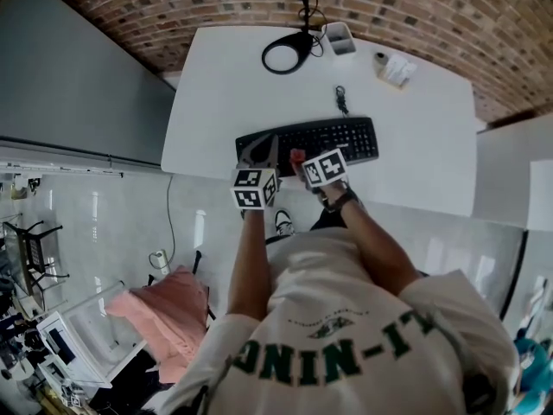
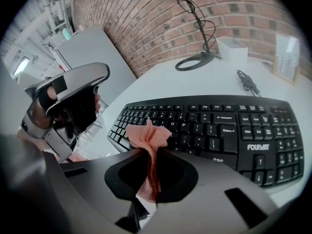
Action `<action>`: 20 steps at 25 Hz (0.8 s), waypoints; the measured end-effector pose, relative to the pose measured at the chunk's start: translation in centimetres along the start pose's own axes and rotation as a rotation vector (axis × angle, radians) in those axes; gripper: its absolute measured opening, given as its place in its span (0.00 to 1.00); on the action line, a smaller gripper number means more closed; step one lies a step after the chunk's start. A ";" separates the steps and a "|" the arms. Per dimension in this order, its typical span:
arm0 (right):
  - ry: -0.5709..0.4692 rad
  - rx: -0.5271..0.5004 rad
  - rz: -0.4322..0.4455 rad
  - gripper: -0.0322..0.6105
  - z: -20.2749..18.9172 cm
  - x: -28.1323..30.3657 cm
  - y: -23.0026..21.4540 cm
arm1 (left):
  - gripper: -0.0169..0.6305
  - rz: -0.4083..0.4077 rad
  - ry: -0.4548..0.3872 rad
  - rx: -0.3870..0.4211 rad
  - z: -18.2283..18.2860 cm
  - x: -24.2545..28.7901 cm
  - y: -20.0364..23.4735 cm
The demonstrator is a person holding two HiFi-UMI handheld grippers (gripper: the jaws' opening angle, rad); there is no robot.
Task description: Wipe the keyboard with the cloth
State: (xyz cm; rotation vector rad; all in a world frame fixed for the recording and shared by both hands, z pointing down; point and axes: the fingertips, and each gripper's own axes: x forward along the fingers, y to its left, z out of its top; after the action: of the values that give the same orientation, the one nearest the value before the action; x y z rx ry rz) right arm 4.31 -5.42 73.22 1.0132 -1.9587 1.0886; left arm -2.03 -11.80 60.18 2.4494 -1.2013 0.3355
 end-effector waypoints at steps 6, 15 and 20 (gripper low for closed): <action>-0.014 0.020 -0.021 0.09 -0.4 -1.1 -1.7 | 0.03 -0.037 0.000 0.011 0.1 1.1 -1.6; -0.028 0.073 -0.043 0.09 -1.3 -2.8 -4.7 | 0.03 -0.076 0.007 0.032 0.7 3.2 -4.1; -0.036 0.093 -0.062 0.09 -1.9 -3.8 -6.2 | 0.03 -0.102 0.030 0.038 -0.1 4.2 -5.5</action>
State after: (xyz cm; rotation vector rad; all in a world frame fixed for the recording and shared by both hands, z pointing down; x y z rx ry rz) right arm 11.79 -4.75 73.15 1.1432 -1.9067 1.1427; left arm 4.90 -11.60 60.53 2.5182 -1.0622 0.3677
